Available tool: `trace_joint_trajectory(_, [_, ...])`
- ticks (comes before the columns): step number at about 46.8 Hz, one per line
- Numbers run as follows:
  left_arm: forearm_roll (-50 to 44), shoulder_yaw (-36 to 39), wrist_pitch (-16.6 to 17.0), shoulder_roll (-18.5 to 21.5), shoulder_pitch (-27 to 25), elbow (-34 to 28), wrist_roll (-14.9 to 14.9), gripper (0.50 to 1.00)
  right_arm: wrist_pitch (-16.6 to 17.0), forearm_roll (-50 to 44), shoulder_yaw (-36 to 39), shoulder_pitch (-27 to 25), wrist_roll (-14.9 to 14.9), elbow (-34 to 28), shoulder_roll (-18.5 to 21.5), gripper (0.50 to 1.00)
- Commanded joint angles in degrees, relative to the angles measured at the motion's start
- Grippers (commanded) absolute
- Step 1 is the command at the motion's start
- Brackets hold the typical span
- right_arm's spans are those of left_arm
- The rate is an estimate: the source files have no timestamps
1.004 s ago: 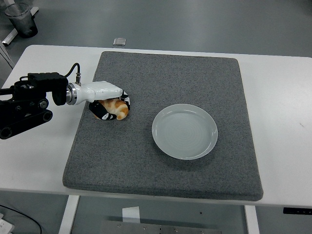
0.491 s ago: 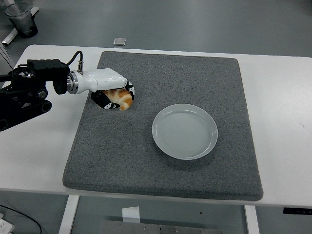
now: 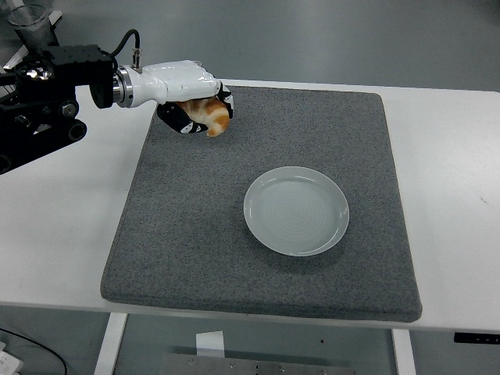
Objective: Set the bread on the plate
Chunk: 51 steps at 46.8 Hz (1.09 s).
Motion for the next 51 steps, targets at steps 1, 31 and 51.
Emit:
trace_joint_trajectory(1, [-0.1, 0.1, -0.2, 0.0, -1.4, -0.6, 0.0, 0.5, 0.0, 0.0, 0.0, 0.0, 0.1, 0.0, 0.0, 0.932])
trace_joint_trajectory(31, [-3.1, 0.3, -5.5, -3.2, -6.2, -2.2, 0.0, 0.5, 0.0, 0.0, 0.0, 0.0, 0.0, 0.0, 0.0, 0.932])
trace_joint_trajectory(51, [-3.4, 0.1, -6.2, -9.2, -7.0, -1.7, 0.1, 0.5, 0.0, 0.0, 0.0, 0.0, 0.0, 0.0, 0.0, 0.932])
